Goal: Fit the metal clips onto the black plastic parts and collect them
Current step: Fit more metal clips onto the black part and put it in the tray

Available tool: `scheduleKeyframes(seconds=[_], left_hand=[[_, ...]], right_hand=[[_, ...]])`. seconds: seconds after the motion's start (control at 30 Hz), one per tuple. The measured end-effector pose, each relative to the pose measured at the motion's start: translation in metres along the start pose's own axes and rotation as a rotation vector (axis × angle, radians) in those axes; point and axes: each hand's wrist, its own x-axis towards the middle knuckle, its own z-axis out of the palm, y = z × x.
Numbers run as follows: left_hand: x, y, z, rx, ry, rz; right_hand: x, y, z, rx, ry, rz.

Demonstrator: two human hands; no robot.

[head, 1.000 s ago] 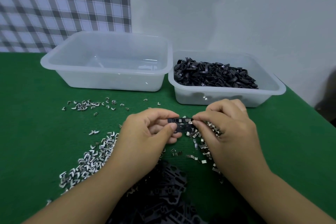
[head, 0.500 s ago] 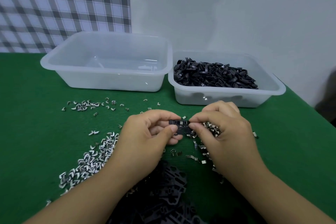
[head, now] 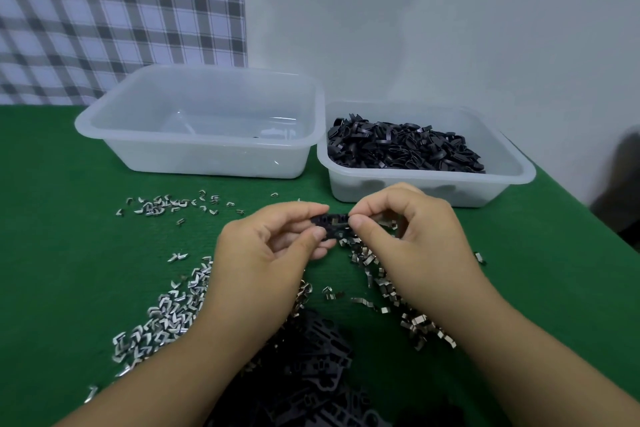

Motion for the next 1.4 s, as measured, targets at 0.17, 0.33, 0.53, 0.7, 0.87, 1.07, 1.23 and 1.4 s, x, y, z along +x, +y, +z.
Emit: scheduleKeyframes(seconds=[0.17, 0.33, 0.53, 0.7, 0.87, 1.07, 1.23, 1.4], left_hand=[[0.004, -0.001, -0.004, -0.03, 0.086, 0.004], [0.009, -0.006, -0.01, -0.038, 0.213, -0.042], [0.01, -0.009, -0.01, -0.005, 0.228, -0.059], [0.01, -0.008, -0.01, 0.004, 0.218, -0.06], [0.009, -0.008, -0.009, -0.012, 0.2, -0.086], [0.007, -0.008, -0.007, 0.006, 0.137, -0.08], [0.005, -0.009, -0.007, 0.028, 0.082, -0.086], [0.005, -0.009, -0.007, 0.017, 0.04, -0.115]], right_hand=[[0.01, -0.013, 0.003, -0.055, -0.035, -0.052], [0.003, -0.008, -0.002, -0.163, -0.218, -0.104], [-0.008, 0.004, 0.008, -0.355, -0.481, -0.161], [-0.008, 0.004, 0.008, -0.374, -0.482, -0.222], [-0.011, 0.005, 0.009, -0.401, -0.501, -0.26], [-0.012, 0.011, 0.003, -0.092, -0.19, -0.179], [-0.011, 0.009, 0.003, 0.074, -0.074, -0.181], [-0.012, 0.01, 0.005, 0.184, 0.044, -0.15]])
